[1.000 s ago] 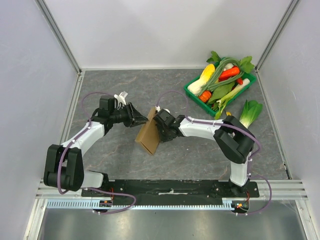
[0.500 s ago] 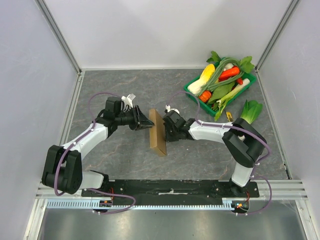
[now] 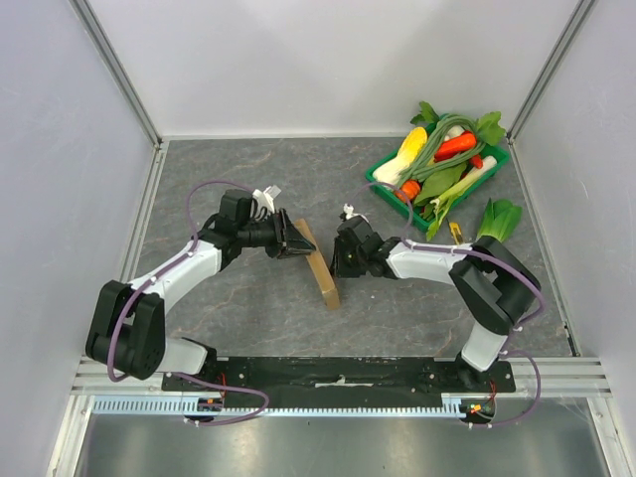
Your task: Unpack the express box
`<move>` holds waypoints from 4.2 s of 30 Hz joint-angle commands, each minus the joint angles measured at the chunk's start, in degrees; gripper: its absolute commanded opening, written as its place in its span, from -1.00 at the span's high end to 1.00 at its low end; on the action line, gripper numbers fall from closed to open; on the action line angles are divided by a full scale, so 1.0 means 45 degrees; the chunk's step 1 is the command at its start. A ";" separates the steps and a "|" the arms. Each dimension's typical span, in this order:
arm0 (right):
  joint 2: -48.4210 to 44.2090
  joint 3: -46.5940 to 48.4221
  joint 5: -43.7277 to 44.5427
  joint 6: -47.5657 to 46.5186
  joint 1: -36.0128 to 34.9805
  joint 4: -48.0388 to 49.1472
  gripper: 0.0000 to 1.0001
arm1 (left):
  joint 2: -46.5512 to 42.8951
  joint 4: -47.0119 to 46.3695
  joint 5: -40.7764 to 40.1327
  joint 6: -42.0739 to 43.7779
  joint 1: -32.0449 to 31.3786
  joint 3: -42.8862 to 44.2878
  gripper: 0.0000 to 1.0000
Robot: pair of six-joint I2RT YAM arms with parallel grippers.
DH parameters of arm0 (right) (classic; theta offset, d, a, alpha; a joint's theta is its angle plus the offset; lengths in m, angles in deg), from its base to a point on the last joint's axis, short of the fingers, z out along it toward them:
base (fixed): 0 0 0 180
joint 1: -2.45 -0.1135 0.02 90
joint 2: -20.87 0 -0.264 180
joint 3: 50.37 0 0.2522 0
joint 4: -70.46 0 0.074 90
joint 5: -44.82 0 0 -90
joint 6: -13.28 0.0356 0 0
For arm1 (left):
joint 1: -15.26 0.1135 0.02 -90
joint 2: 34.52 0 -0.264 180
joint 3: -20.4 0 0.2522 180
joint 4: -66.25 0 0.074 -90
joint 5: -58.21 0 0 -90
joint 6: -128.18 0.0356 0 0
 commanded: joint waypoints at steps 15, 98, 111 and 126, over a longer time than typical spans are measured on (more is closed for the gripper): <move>-0.5807 0.2371 0.1143 -0.3723 0.0311 -0.4709 -0.52 | 0.0647 0.1868 -0.1293 0.0155 -0.0173 0.0465 0.21; -0.6652 -0.1184 0.7197 -0.4564 0.1796 -0.5570 -0.30 | -0.0878 0.4407 -0.6859 0.0312 0.0999 -0.1878 -0.80; -0.6768 -0.1945 0.8583 -0.4057 0.3590 -0.5377 -0.30 | 0.1408 0.6398 -0.9633 0.3377 0.0784 0.0660 -0.29; -0.5112 -0.2221 0.5358 -0.5265 0.8064 -0.2210 -0.05 | 0.0999 0.5755 -0.7194 0.4764 0.0765 0.0955 -0.22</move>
